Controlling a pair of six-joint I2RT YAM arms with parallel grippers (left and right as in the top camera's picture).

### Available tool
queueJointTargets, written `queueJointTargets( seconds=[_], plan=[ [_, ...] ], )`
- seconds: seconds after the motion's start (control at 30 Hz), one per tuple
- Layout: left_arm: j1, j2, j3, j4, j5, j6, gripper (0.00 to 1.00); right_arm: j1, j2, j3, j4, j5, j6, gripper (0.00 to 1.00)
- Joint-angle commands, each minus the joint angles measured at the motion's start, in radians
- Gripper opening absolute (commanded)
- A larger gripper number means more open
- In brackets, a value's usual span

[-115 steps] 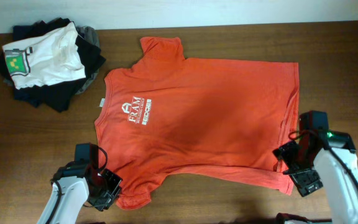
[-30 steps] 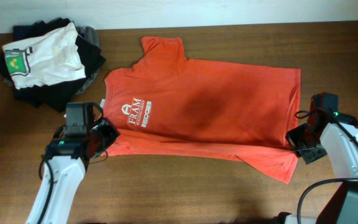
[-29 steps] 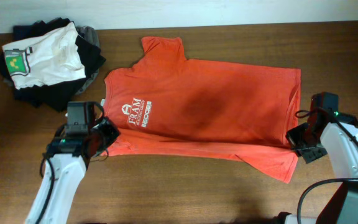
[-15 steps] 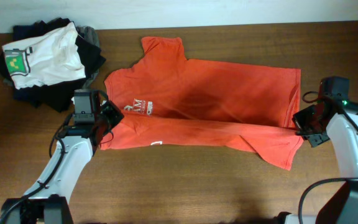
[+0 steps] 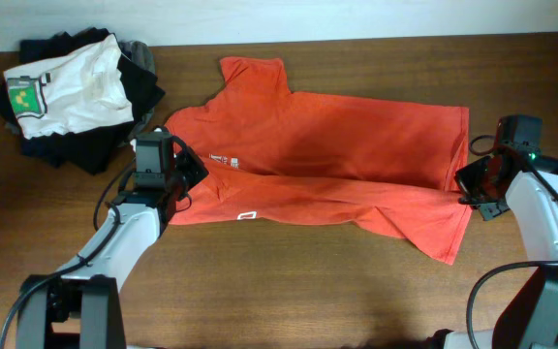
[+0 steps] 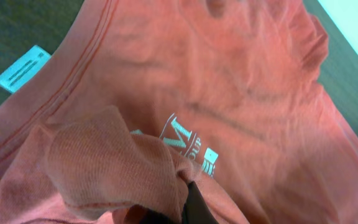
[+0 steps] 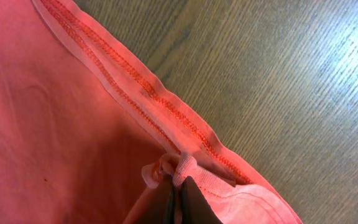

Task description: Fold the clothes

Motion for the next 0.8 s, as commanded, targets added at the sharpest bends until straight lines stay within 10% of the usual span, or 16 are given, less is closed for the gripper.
queueJointTargets(
  seconds=[0.0, 0.2, 0.3, 0.43, 0.77],
  plan=[
    [0.000, 0.026, 0.016, 0.040, -0.011, 0.013, 0.01, -0.005, 0.002, 0.017, 0.008, 0.027, 0.000, 0.07],
    [0.000, 0.087, 0.016, 0.114, -0.011, 0.013, 0.02, -0.005, 0.002, 0.017, 0.015, 0.027, 0.000, 0.11],
    [0.000, 0.112, 0.016, 0.140, -0.011, 0.013, 0.43, -0.005, 0.002, 0.017, 0.026, 0.026, -0.039, 0.23],
    [0.001, 0.091, 0.029, 0.154, 0.005, 0.107, 0.99, -0.005, 0.002, 0.069, -0.024, 0.026, -0.195, 0.98],
    [-0.002, -0.156, 0.085, -0.344, 0.020, 0.254, 0.98, 0.038, 0.004, 0.273, -0.385, -0.201, -0.445, 0.99]
  ],
)
